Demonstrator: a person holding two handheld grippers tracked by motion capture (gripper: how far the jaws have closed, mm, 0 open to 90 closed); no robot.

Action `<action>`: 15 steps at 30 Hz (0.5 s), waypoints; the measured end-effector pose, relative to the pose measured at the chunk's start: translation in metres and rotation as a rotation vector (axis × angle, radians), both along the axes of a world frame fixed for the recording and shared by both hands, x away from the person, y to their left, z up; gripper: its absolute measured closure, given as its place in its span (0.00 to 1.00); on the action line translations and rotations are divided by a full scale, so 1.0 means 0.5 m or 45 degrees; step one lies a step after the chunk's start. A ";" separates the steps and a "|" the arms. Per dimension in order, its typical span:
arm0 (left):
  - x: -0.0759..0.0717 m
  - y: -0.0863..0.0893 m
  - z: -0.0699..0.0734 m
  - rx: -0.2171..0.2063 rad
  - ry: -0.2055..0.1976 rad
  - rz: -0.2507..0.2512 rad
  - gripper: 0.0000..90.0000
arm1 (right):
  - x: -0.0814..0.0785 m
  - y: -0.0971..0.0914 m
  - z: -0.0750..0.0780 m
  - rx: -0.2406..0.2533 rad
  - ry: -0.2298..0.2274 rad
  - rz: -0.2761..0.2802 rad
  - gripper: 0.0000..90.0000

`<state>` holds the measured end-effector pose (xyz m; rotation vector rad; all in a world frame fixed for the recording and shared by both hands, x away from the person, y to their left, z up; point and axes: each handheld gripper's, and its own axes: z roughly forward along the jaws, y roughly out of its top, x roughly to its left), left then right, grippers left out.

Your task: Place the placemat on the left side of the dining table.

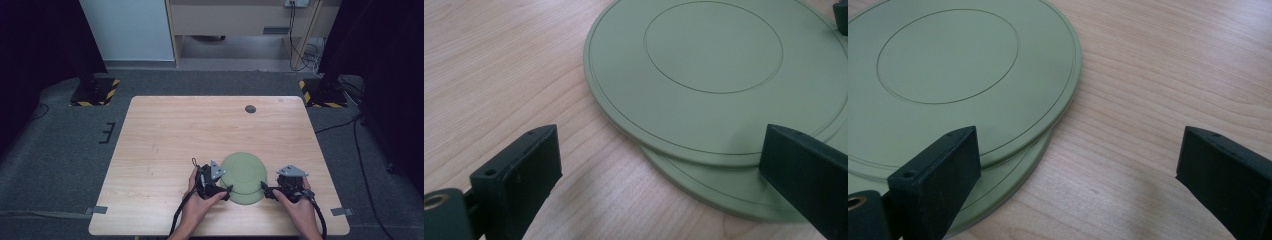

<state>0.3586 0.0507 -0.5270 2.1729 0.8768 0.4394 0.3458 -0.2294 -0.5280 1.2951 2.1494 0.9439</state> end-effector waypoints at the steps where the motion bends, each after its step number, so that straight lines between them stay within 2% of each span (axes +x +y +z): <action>1: 0.002 0.000 0.000 0.000 -0.003 0.003 0.03 | 0.001 0.000 0.000 0.002 -0.001 -0.008 0.04; 6: 0.004 -0.002 -0.001 0.002 -0.018 0.009 0.03 | 0.003 0.001 0.000 -0.002 -0.011 -0.025 0.06; 11: 0.005 -0.005 -0.001 0.004 -0.028 0.016 0.04 | -0.003 0.005 0.002 0.001 -0.003 0.007 0.06; 15: 0.008 -0.005 -0.002 -0.002 -0.028 0.027 0.04 | 0.001 0.009 0.000 -0.008 -0.015 -0.011 0.05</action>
